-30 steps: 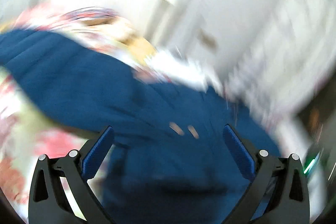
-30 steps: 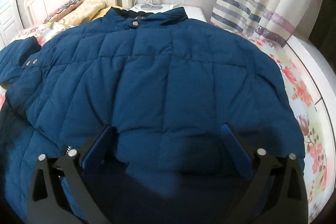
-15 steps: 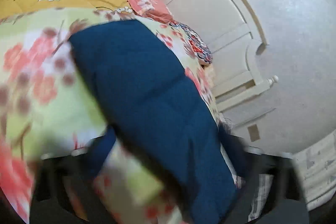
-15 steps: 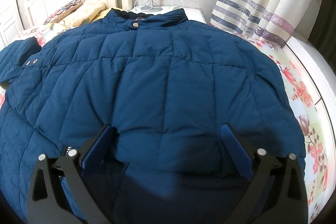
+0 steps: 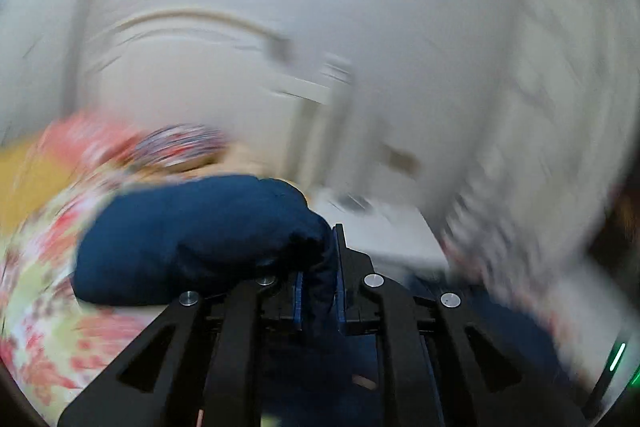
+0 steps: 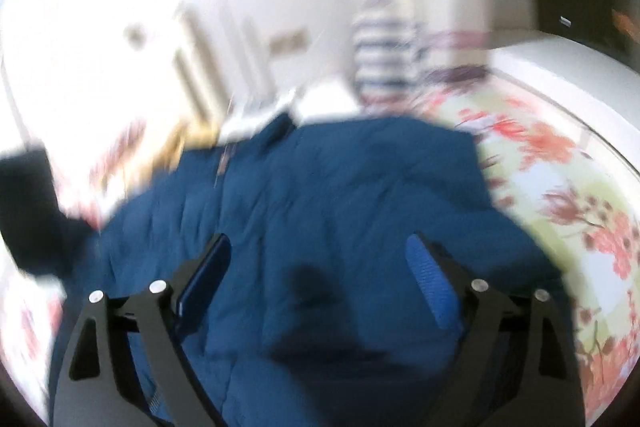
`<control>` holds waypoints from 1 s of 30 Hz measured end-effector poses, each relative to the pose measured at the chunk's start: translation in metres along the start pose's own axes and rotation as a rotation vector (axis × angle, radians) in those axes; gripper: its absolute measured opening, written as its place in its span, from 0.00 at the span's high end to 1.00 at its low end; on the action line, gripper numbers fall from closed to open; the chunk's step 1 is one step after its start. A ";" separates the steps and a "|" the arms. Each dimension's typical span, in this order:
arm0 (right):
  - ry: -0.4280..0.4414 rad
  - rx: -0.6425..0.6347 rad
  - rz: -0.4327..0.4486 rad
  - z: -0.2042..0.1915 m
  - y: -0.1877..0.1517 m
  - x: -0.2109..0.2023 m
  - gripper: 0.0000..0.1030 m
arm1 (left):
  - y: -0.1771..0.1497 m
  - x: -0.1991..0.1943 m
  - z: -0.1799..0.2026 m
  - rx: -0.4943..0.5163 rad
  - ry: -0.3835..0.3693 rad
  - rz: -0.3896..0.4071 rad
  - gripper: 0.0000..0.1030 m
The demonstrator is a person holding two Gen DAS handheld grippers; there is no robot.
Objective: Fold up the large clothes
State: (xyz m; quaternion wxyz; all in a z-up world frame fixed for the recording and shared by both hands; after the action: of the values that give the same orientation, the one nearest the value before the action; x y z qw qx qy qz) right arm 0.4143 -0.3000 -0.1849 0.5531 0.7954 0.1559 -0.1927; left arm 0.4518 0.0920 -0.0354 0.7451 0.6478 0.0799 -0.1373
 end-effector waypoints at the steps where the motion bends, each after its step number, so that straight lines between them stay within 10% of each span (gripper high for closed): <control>1: -0.018 0.044 0.048 0.012 0.008 -0.008 0.14 | -0.018 0.010 0.046 0.102 -0.039 -0.035 0.91; 8: -0.068 0.251 0.105 0.064 0.016 -0.016 0.14 | -0.201 0.067 0.212 0.629 -0.154 -0.419 0.86; 13: -0.051 0.252 0.089 0.067 0.017 -0.012 0.14 | -0.223 0.054 0.222 0.855 -0.090 -0.377 0.83; 16: -0.049 0.230 0.082 0.064 0.015 -0.011 0.14 | -0.206 0.028 0.218 0.882 -0.111 -0.326 0.44; 17: -0.047 0.230 0.080 0.064 0.014 -0.011 0.14 | -0.196 0.024 0.212 0.892 -0.115 -0.281 0.14; 20: -0.045 0.248 0.076 0.067 0.012 -0.011 0.14 | -0.182 -0.020 0.205 0.921 -0.138 -0.148 0.04; 25: -0.051 0.218 0.075 0.063 0.012 -0.011 0.14 | -0.129 -0.029 0.123 0.459 -0.059 -0.131 0.04; 28: -0.056 0.164 0.073 0.053 0.011 -0.011 0.14 | -0.127 -0.022 0.027 0.015 0.050 -0.220 0.04; 30: -0.056 0.121 0.073 0.045 0.010 -0.011 0.14 | -0.137 -0.021 0.001 -0.094 0.057 -0.275 0.04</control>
State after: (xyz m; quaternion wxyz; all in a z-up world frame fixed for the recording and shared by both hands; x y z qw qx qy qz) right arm 0.4036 -0.3456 -0.1857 0.5150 0.8267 0.0992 -0.2037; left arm 0.3893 0.0763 -0.1586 0.7462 0.5987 0.1957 -0.2157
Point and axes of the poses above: each gripper's, at about its wrist camera, not at the fingertips, and x roughly the way its jaws point, z to its right, y to its top, the point moved 8 cm from there along x, roughly the way its jaws point, and after that the axes turned 4 degrees about z, right-handed, at the moved point
